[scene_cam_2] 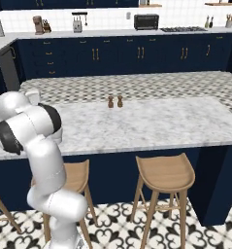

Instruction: Take a straw from the drawer in front and place it inside the glass cup on the dining counter.

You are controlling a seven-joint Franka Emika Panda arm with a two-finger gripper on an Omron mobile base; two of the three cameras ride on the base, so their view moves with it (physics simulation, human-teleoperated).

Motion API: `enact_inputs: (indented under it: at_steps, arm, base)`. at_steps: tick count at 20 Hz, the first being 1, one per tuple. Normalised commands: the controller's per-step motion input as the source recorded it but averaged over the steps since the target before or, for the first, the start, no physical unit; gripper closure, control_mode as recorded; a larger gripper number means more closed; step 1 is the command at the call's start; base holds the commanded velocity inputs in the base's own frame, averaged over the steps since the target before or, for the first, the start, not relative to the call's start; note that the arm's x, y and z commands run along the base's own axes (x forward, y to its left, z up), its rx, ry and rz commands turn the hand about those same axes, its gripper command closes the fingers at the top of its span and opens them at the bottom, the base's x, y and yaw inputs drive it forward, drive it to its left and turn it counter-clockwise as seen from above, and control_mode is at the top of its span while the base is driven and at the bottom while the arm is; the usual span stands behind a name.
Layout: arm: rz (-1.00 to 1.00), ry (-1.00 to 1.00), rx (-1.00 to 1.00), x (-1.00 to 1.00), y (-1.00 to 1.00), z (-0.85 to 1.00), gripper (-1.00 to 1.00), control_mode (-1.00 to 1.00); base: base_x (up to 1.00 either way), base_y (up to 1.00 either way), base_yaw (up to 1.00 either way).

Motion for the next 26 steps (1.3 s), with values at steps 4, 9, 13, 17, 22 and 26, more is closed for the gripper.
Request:
enact_inputs:
  at_steps: [4, 9, 13, 17, 22, 26]
  arm:
    - [-0.01, 0.0, 0.0, 0.18, 0.08, -0.25, 1.0, -1.0]
    - [0.0, -0.01, 0.0, 0.27, 0.14, -0.07, 1.0, -1.0]
    - [-0.01, -0.03, 0.0, 0.36, 0.04, 0.0, 1.0, -1.0]
    - [-0.01, -0.04, 0.0, 0.31, 0.03, 0.0, 1.0, -1.0]
    - [0.0, -0.07, 0.0, 0.01, 0.03, 0.01, 1.0, -1.0]
    - [0.0, -0.09, 0.0, 0.0, 0.0, 0.04, 1.0, -1.0]
  base:
    - [0.0, 0.0, 0.0]
    - [0.0, 0.0, 0.0]
    - [0.0, 0.0, 0.0]
    - [0.0, 0.0, 0.0]
    - [0.0, 0.0, 0.0]
    - [0.0, 0.0, 0.0]
